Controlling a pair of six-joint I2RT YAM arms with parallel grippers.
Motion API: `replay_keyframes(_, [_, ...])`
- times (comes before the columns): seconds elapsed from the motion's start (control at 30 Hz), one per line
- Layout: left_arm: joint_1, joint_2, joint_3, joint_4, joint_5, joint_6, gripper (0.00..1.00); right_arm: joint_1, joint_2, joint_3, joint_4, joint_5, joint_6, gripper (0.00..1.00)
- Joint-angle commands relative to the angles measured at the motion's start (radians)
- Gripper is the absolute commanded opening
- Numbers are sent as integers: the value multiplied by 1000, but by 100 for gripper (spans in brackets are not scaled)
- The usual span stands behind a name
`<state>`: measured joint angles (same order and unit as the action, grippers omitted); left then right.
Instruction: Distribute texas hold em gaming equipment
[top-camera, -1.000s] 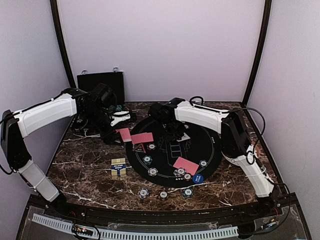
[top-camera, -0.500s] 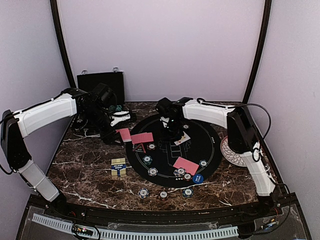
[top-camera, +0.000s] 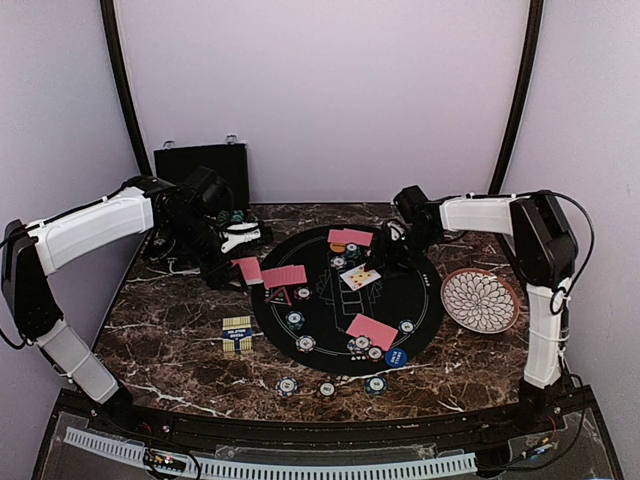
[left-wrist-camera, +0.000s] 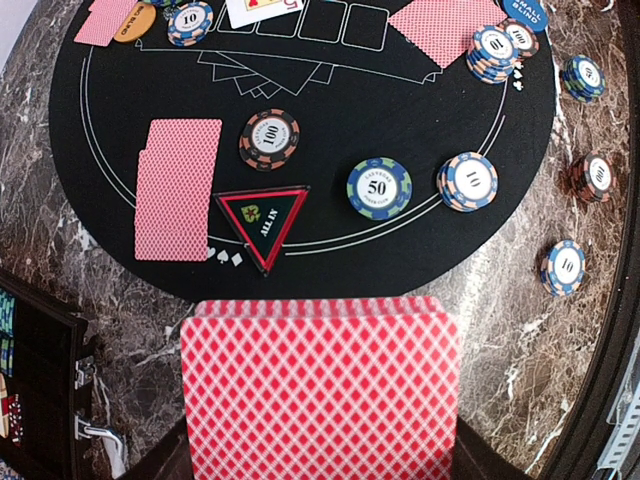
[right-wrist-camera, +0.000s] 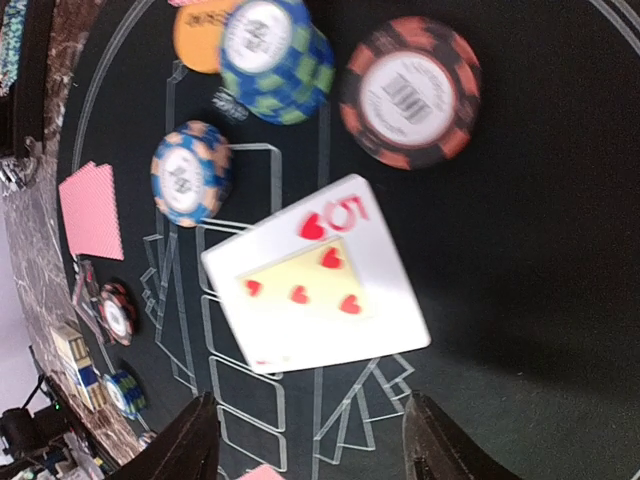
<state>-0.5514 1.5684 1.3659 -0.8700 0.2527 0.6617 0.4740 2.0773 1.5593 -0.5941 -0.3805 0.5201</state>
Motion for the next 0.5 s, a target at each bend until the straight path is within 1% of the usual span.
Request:
replay_keyframes(0.0, [6, -31, 14, -22, 17, 4, 0, -34, -18, -71, 144, -134, 39, 63])
replay_keyframes(0.17, [7, -32, 11, -20, 16, 3, 0, -18, -5, -142, 234, -218, 92, 61])
replay_keyframes(0.33, [6, -26, 21, -21, 19, 3, 0, 2, 30, -169, 292, -243, 140, 58])
replay_keyframes(0.47, [7, -26, 25, -27, 23, 4, 0, 30, 66, -152, 298, -232, 164, 56])
